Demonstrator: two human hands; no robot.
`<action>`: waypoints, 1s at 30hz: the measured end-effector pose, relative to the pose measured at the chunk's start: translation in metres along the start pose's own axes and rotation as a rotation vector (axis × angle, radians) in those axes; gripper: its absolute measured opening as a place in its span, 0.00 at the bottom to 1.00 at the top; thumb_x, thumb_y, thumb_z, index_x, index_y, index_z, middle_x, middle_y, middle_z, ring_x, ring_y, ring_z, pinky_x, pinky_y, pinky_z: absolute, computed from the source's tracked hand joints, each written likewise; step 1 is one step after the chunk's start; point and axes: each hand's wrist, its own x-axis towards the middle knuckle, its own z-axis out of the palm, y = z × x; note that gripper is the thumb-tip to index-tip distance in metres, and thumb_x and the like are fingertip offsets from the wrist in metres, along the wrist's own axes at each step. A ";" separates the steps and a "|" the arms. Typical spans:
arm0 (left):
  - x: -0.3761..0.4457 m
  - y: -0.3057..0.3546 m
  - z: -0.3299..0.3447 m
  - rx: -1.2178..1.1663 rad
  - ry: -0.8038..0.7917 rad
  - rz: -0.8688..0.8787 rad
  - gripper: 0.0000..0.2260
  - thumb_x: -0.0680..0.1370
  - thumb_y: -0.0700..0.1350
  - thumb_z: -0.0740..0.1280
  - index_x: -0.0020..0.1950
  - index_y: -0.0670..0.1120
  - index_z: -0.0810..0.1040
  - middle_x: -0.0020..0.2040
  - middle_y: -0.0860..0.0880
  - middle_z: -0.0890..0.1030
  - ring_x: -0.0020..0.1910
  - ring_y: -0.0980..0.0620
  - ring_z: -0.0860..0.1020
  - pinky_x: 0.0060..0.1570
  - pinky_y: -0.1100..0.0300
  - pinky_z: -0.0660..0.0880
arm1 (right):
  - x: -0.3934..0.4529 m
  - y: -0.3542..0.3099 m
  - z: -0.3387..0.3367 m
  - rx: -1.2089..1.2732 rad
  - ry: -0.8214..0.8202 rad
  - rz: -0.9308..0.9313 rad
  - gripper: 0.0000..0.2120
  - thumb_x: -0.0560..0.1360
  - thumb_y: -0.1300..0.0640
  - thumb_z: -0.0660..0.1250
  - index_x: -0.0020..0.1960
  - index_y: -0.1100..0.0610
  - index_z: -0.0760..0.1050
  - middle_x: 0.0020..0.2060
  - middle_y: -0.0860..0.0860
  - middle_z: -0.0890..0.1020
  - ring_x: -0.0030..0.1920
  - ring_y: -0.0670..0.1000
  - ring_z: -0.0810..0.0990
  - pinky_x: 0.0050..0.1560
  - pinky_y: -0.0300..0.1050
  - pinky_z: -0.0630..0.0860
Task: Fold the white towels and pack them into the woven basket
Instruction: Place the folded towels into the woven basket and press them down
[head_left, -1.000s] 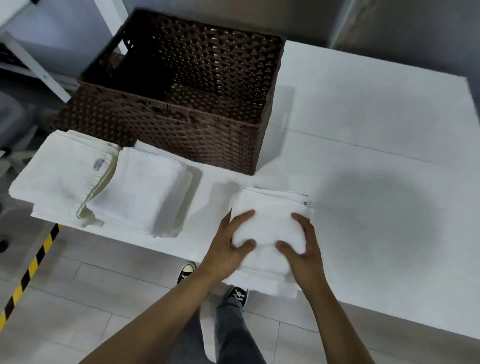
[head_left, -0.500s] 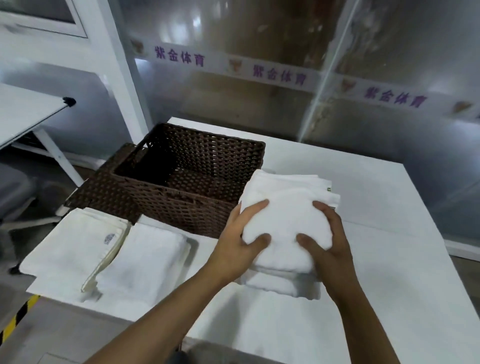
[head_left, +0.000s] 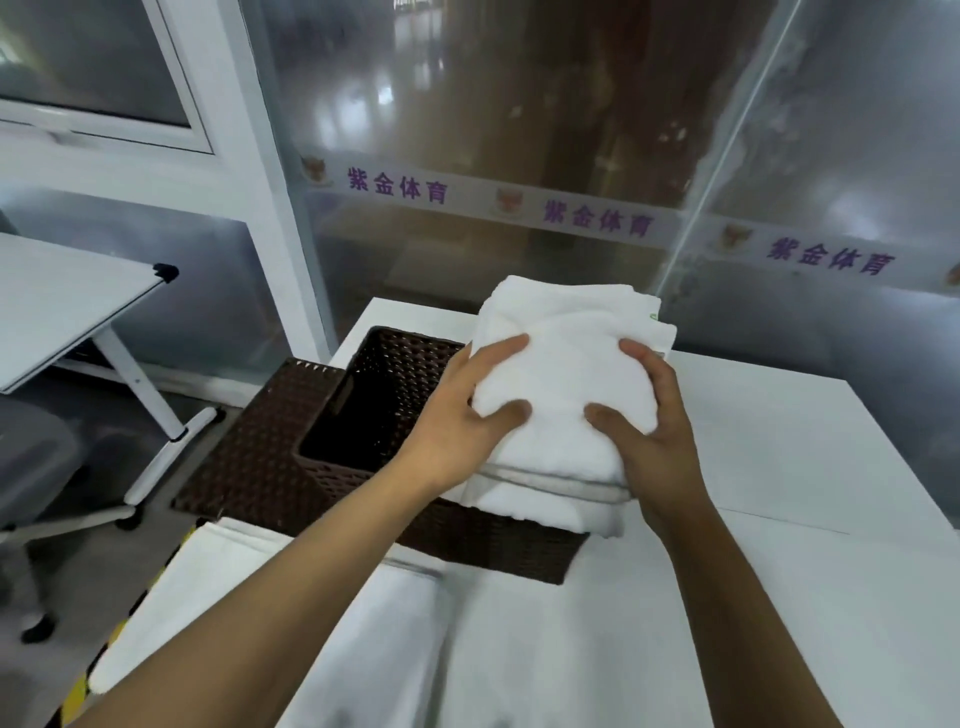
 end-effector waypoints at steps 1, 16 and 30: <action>0.010 -0.005 -0.015 0.011 -0.004 -0.002 0.26 0.77 0.43 0.72 0.71 0.64 0.73 0.72 0.57 0.69 0.68 0.67 0.68 0.61 0.78 0.66 | 0.009 0.001 0.016 0.015 0.007 0.001 0.29 0.75 0.60 0.75 0.70 0.41 0.70 0.65 0.32 0.75 0.66 0.36 0.72 0.66 0.41 0.72; 0.078 -0.183 -0.143 0.080 -0.152 -0.346 0.25 0.77 0.43 0.74 0.71 0.59 0.74 0.71 0.54 0.71 0.69 0.59 0.70 0.70 0.62 0.68 | 0.075 0.118 0.186 0.120 -0.228 0.353 0.27 0.78 0.60 0.72 0.71 0.42 0.67 0.66 0.40 0.73 0.59 0.35 0.77 0.51 0.32 0.77; 0.108 -0.281 -0.129 0.315 -0.193 -0.654 0.28 0.67 0.54 0.75 0.66 0.66 0.71 0.67 0.49 0.72 0.67 0.51 0.71 0.66 0.65 0.66 | 0.097 0.233 0.235 -0.053 -0.296 0.461 0.30 0.77 0.63 0.73 0.71 0.45 0.63 0.66 0.41 0.71 0.58 0.29 0.73 0.56 0.27 0.72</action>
